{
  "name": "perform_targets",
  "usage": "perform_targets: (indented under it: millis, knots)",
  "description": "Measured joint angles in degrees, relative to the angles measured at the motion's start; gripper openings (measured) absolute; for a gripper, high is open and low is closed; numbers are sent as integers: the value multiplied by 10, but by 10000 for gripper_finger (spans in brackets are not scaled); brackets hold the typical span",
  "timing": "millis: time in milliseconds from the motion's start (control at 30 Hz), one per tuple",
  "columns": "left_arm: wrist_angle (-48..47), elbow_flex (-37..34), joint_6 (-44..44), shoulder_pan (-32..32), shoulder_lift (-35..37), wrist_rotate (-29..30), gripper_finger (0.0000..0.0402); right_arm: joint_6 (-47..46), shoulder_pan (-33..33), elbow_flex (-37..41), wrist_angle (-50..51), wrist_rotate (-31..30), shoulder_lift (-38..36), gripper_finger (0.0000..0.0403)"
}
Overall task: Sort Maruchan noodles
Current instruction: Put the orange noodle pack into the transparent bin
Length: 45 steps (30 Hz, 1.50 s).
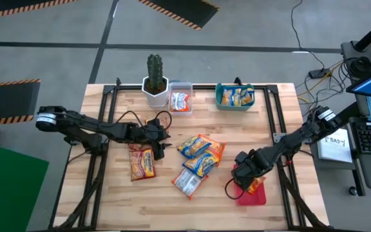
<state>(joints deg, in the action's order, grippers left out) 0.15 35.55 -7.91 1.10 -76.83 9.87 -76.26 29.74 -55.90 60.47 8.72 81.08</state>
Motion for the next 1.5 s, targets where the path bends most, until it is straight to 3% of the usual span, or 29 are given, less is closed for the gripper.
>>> perform_targets:
  millis: [267, 500, 767, 967, 1133, 1500]
  knots:
    - [12, 0, -2, 0, 0, 0, 164, 15, 0, -1, 7, -4, 0, 18]
    - [18, 7, -1, 0, 4, 0, 164, 32, 0, -29, 23, 2, -13, 9]
    - [18, 11, 26, 1, 49, 0, 164, 33, 0, -115, 102, -3, -49, 9]
    - [19, 11, 83, 4, 103, 0, 164, 54, -13, -171, 108, -113, -83, 8]
    - [32, 11, 153, 4, 158, 0, 164, 130, -66, -184, 41, -212, -96, 8]
    - [45, 11, 250, 3, 263, 48, 164, 386, -271, -184, -178, -283, -51, 8]
